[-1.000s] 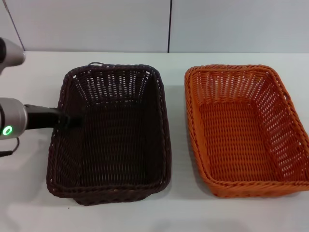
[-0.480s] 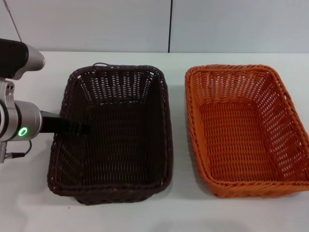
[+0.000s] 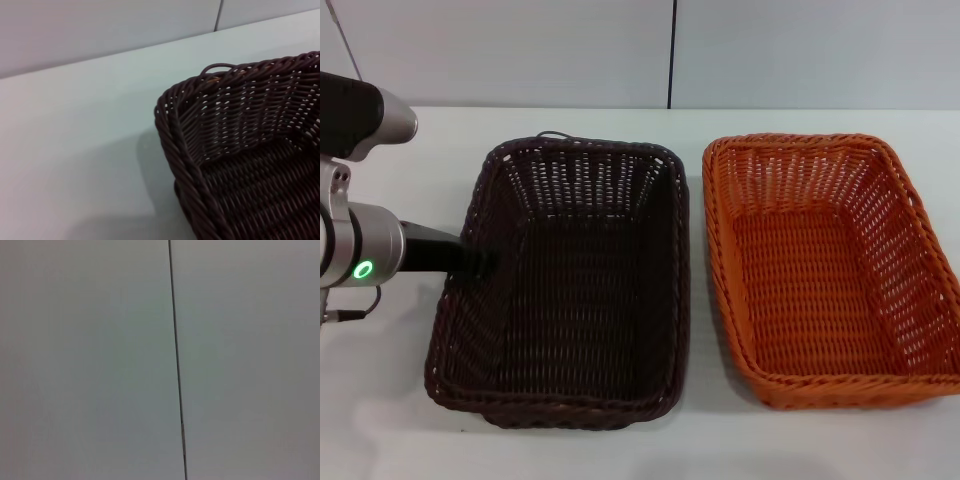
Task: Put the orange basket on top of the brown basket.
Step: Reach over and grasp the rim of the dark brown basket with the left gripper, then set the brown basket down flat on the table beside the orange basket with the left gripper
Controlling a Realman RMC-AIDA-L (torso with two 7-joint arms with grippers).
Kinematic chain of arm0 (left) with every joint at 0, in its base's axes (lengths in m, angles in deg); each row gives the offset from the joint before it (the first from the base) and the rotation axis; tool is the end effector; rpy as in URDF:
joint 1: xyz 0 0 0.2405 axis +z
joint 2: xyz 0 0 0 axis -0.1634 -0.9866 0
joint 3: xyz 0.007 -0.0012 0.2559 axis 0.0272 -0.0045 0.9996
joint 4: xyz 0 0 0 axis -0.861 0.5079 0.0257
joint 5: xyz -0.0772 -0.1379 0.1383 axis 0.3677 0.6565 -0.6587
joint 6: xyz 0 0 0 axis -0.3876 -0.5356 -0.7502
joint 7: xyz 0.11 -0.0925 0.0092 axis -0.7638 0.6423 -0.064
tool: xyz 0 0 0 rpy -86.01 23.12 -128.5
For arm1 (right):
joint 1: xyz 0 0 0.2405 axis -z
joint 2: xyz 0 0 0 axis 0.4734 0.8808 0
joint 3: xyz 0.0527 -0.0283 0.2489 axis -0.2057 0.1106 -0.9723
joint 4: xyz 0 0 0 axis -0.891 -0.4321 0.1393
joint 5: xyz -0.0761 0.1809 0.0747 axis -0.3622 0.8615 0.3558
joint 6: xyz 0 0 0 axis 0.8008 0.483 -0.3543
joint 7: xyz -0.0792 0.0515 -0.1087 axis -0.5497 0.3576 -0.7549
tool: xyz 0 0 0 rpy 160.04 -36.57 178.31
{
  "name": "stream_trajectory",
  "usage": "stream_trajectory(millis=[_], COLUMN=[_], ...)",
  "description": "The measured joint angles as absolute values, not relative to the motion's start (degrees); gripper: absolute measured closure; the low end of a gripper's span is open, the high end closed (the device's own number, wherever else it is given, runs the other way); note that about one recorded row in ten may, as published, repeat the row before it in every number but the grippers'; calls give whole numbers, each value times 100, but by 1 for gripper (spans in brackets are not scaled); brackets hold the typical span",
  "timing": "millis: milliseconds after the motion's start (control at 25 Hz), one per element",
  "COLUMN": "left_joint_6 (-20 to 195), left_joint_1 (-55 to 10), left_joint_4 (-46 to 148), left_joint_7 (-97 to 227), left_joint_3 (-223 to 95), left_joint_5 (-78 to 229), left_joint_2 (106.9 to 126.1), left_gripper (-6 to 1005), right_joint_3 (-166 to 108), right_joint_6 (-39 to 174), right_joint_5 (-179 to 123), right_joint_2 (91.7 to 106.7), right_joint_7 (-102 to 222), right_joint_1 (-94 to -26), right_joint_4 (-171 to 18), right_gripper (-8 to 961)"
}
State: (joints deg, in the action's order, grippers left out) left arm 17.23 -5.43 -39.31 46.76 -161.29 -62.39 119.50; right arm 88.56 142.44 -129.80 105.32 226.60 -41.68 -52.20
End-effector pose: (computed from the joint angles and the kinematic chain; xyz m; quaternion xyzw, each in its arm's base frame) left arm -0.2239 0.3457 0.0199 -0.8374 -0.4095 0.0341 0.3604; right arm 0.3461 0.3005 0.0116 -0.5544 0.2768 0.2768 0.7344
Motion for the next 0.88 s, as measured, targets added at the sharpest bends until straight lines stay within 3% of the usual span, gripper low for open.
stream_trajectory(millis=[360,880], left_joint_6=[1491,-493], left_joint_1=[-752,-2416], left_joint_4=[-4061,-2914], left_joint_7=[3416,-438], left_joint_3=[-16807,-18882], left_joint_5=[-6117,-4990], left_joint_2=[11952,11873], left_gripper=[762,792], right_joint_3=[8846,8863], right_joint_6=[14301,14347], right_joint_5=[-12980,-12997], right_joint_2=[10535,10549], right_joint_7=[22659,22660], right_joint_1=[-4142,-4118], right_joint_4=[-5184,-5027], right_gripper=[153,153])
